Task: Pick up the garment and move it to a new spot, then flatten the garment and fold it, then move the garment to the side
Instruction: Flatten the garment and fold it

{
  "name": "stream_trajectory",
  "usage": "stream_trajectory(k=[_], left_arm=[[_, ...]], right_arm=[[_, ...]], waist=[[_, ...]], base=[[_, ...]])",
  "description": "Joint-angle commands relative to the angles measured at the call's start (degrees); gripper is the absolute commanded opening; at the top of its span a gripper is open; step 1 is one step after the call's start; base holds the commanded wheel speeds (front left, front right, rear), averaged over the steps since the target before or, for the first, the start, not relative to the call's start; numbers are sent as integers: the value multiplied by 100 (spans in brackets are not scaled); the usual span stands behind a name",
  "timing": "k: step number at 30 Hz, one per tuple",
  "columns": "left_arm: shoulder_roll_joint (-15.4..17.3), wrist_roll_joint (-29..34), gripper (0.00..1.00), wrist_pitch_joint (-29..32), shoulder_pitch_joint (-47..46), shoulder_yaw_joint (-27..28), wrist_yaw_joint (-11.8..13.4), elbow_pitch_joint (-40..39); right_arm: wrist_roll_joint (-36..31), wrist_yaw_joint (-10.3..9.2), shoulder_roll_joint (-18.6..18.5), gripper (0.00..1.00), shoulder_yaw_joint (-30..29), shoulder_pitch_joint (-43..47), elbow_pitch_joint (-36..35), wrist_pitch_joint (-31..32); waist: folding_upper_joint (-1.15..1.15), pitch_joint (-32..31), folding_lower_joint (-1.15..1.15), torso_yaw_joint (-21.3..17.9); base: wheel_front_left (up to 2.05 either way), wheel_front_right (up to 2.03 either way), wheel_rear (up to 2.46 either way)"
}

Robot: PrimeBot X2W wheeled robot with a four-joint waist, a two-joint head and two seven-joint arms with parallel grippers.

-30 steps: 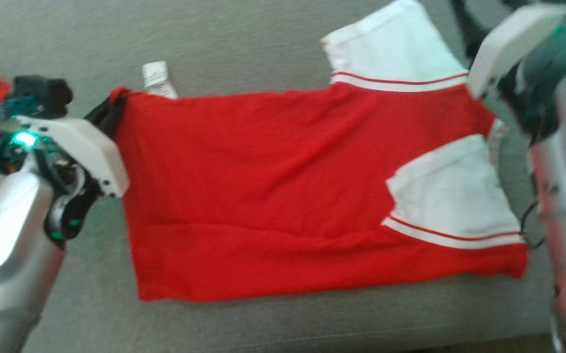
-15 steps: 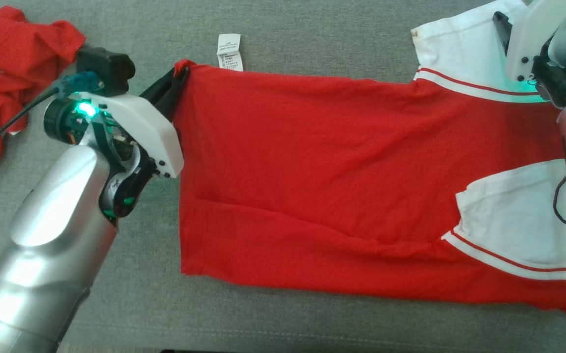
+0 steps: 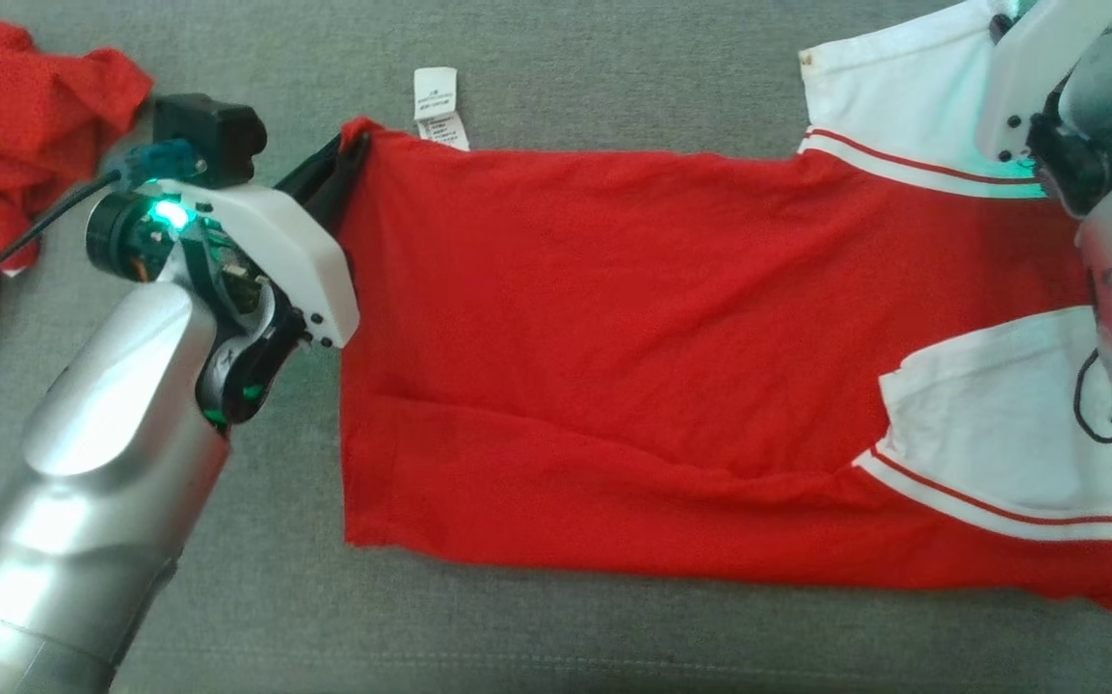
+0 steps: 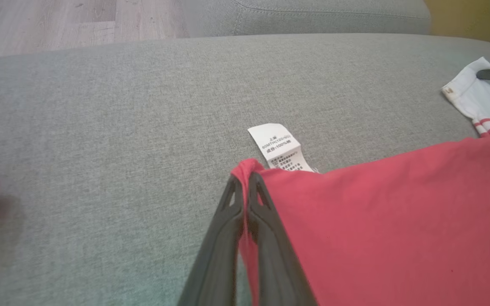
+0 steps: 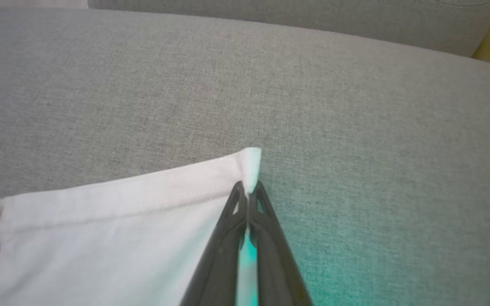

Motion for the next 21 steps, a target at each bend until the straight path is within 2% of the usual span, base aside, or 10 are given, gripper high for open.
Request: stream_trajectory(k=[1, 5, 10, 16, 21], left_arm=[[269, 23, 0, -88, -244, 230, 12, -101], [305, 16, 0, -120, -193, 231, 17, -80], [437, -33, 0, -152, 51, 252, 53, -115], [657, -122, 0, -177, 555, 269, 116, -328], [869, -234, 0, -241, 1089, 341, 239, -725]], right_arm=[[78, 37, 146, 0, 57, -268, -106, -203], [215, 37, 168, 0, 232, -267, -95, -408], [715, 37, 104, 0, 864, 66, -345, -682], [1587, 37, -264, 0, 1480, 860, -1092, -884], [2130, 37, -612, 0, 1768, 1657, -1935, -883]], waist=[[0, -73, 0, -81], [0, -214, 0, -168], [0, -546, 0, -357], [0, -981, 0, -555], [0, -1289, 0, -695]], base=[[0, 0, 0], [0, 0, 0], [0, 0, 0], [0, 0, 0], [0, 0, 0]])
